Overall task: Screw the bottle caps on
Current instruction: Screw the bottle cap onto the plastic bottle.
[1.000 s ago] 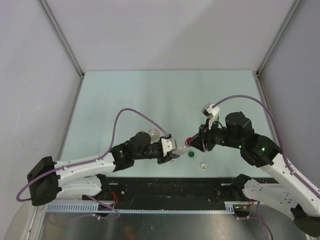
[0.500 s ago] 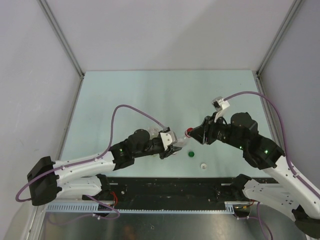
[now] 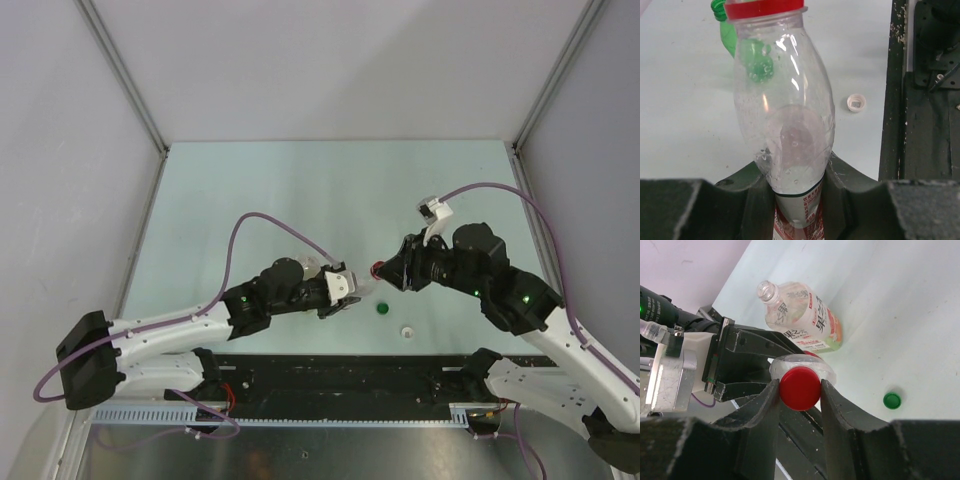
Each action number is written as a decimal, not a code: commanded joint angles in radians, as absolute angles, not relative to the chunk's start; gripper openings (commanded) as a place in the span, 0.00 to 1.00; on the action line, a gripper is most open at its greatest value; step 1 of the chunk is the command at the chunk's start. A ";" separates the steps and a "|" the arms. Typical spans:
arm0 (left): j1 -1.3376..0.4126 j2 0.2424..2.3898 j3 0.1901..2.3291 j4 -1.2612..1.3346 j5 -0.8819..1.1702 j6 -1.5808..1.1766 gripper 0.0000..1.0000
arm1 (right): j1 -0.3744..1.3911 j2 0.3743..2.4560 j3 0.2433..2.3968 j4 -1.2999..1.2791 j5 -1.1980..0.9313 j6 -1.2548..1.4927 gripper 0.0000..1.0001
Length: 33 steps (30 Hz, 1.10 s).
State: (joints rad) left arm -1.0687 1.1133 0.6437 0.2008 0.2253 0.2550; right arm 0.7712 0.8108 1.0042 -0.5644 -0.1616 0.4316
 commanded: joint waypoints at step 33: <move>-1.121 1.197 0.822 0.448 0.060 0.295 0.15 | 0.887 0.899 0.954 -0.421 0.197 0.953 0.03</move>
